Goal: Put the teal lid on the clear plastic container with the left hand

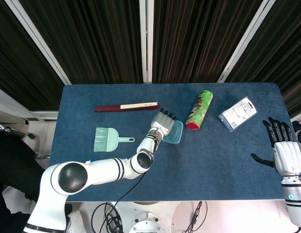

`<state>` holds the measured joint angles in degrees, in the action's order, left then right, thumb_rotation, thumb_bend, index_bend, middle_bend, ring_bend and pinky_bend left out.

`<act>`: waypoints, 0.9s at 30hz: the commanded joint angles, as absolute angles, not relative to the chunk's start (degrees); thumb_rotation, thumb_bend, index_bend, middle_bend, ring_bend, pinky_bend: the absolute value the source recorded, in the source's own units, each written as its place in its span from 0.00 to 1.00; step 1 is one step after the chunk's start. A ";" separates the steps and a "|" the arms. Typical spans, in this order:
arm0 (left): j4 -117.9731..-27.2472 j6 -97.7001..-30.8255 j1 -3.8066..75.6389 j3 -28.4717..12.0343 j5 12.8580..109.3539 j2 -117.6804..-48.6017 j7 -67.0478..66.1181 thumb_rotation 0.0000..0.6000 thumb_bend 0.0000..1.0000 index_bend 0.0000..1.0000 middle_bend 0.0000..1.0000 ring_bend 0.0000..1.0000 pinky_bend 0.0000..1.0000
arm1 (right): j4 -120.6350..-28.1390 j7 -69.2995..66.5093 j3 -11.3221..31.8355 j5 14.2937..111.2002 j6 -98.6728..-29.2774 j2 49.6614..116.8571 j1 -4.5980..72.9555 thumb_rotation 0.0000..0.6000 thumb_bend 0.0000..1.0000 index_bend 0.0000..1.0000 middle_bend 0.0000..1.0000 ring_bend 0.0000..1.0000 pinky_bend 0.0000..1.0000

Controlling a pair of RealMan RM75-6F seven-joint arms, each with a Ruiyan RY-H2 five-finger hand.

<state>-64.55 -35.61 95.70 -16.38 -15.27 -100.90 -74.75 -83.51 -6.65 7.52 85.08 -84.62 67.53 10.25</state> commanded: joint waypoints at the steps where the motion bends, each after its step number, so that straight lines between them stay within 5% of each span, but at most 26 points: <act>1: -72.08 -37.20 91.44 -16.17 -5.70 -97.53 -66.79 1.00 0.00 0.16 0.10 0.01 0.05 | -83.62 -6.54 7.45 85.29 -84.64 67.68 10.33 1.00 0.03 0.00 0.00 0.00 0.00; 27: -66.08 -34.81 94.76 -6.75 -9.70 -100.61 -59.86 1.00 0.00 0.16 0.10 0.01 0.05 | -84.62 -5.47 7.54 85.08 -84.61 67.44 10.11 1.00 0.03 0.00 0.00 0.00 0.00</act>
